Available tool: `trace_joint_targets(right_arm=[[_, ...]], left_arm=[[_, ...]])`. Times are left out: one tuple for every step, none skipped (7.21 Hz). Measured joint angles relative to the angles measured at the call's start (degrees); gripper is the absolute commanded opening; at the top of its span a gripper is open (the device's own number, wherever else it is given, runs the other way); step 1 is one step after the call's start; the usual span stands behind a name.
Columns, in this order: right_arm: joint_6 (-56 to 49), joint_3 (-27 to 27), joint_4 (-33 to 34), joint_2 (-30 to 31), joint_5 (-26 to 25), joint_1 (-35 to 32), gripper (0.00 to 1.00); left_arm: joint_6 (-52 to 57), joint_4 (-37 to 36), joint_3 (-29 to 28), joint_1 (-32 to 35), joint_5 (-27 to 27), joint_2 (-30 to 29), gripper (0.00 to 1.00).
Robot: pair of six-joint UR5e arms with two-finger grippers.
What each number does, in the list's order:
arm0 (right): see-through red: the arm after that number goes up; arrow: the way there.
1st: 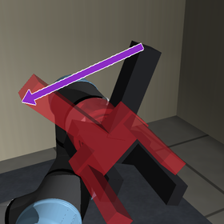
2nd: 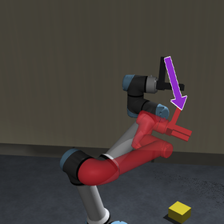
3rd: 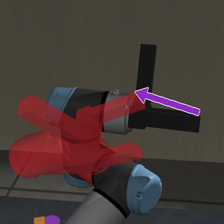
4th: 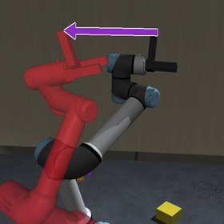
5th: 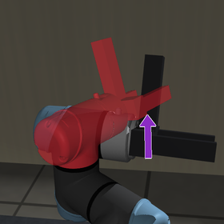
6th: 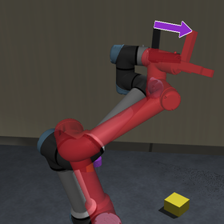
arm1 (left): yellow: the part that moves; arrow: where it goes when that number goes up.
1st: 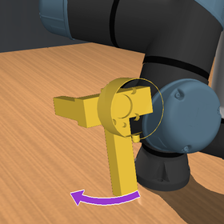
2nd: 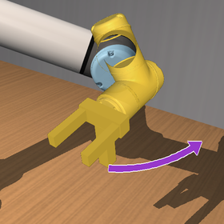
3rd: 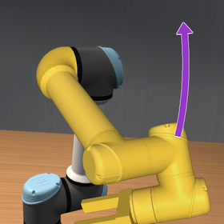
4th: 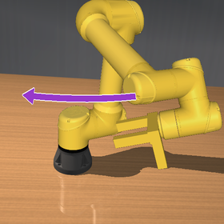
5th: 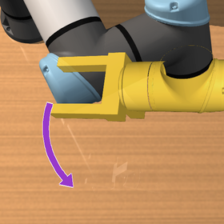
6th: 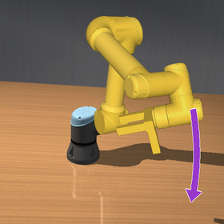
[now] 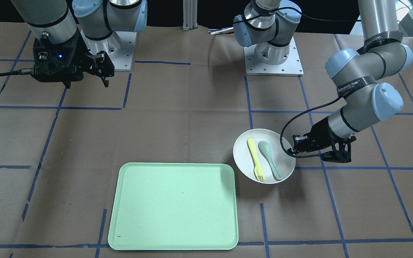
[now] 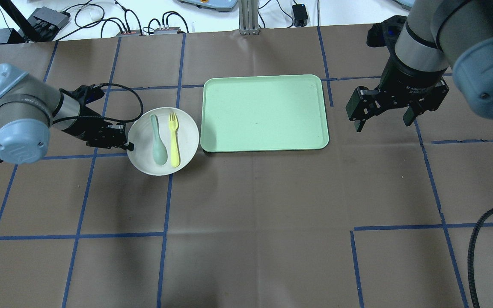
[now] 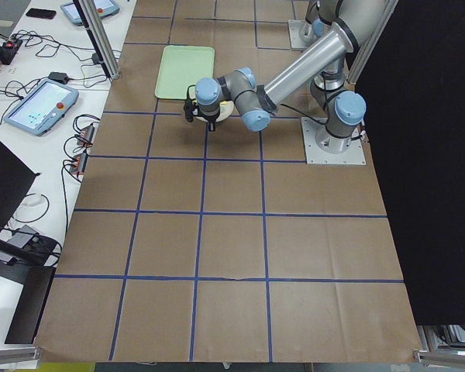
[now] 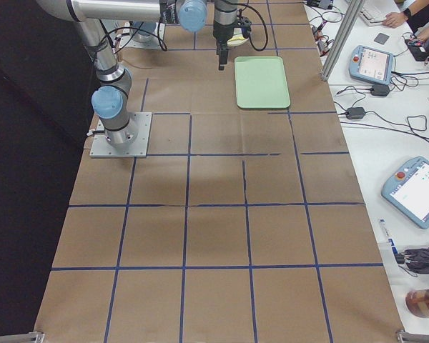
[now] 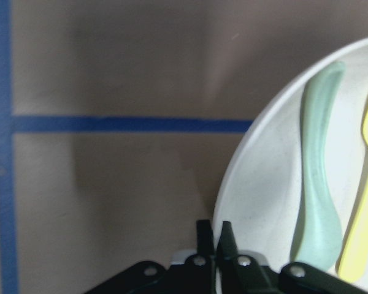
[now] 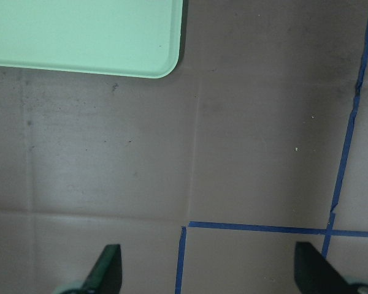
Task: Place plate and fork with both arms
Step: 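Slide the plate with the left gripper onto the green tray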
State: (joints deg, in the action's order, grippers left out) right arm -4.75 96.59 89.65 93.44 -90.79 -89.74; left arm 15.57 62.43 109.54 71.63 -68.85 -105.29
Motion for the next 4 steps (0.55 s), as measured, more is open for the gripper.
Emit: trace_joint_targets(right_arm=[[0.00, 0.00, 0.00, 0.01, 0.02, 0.00, 1.00], [0.00, 0.00, 0.00, 0.00, 0.15, 0.00, 1.00], [-0.02, 0.00, 0.02, 0.00, 0.31, 0.00, 1.00], [-0.04, 0.00, 0.06, -0.01, 0.39, 0.00, 1.00]], left_arm=[[-4.58, 0.18, -4.35, 4.26, 0.53, -2.72, 0.00], [-8.14, 0.42, -9.48, 8.50, 0.65, -6.55, 0.00], [-10.89, 0.75, -14.46, 12.14, 0.66, -10.67, 0.00], [-13.07, 0.97, -18.85, 15.10, 0.68, -14.64, 0.00]])
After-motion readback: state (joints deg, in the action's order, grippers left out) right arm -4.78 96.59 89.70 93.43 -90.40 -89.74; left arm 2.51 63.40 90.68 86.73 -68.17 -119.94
